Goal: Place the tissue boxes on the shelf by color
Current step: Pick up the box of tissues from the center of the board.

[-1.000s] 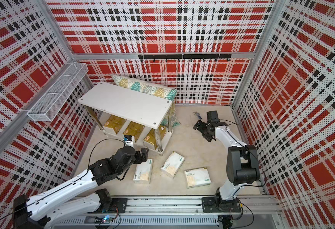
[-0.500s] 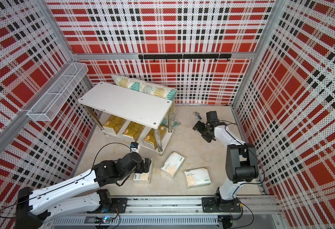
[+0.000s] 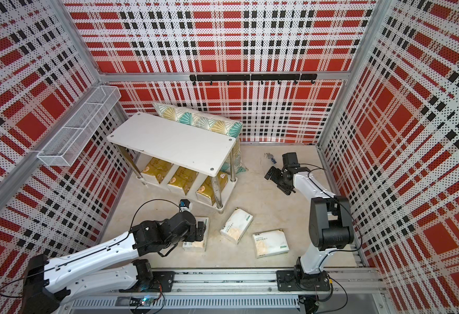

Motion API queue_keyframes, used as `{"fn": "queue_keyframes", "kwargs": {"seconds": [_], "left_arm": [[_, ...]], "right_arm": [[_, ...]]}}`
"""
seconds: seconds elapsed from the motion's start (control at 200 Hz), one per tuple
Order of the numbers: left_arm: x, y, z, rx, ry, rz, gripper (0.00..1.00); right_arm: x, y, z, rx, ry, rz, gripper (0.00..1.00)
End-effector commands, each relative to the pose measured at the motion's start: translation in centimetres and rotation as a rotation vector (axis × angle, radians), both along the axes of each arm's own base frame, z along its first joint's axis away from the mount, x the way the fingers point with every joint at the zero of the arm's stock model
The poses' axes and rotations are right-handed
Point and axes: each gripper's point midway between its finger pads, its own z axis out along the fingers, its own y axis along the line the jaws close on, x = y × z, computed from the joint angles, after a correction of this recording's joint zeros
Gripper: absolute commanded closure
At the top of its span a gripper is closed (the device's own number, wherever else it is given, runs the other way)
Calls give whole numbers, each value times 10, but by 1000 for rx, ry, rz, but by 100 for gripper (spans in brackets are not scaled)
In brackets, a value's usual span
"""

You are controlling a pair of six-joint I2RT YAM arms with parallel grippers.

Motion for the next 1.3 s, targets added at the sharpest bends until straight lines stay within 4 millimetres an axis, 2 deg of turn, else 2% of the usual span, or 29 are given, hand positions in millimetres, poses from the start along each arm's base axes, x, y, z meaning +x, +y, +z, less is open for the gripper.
{"fn": "queue_keyframes", "kwargs": {"seconds": [0.0, 0.115, 0.291, 0.897, 1.298], "left_arm": [[-5, 5, -10, 36, 33, 10, 1], [-6, 6, -13, 47, 48, 17, 1], [-11, 8, -16, 47, 75, 19, 1], [-31, 8, -37, 116, 199, -58, 1], [-31, 13, -53, 195, 234, -37, 1]], "right_arm": [[-5, -11, 3, -90, -12, 11, 0], [-9, -16, 4, -118, -22, 10, 0], [-10, -12, 0, -103, -21, 24, 0], [1, -4, 0, -58, -45, 48, 0], [2, 2, -8, -25, -46, 52, 0]]}}
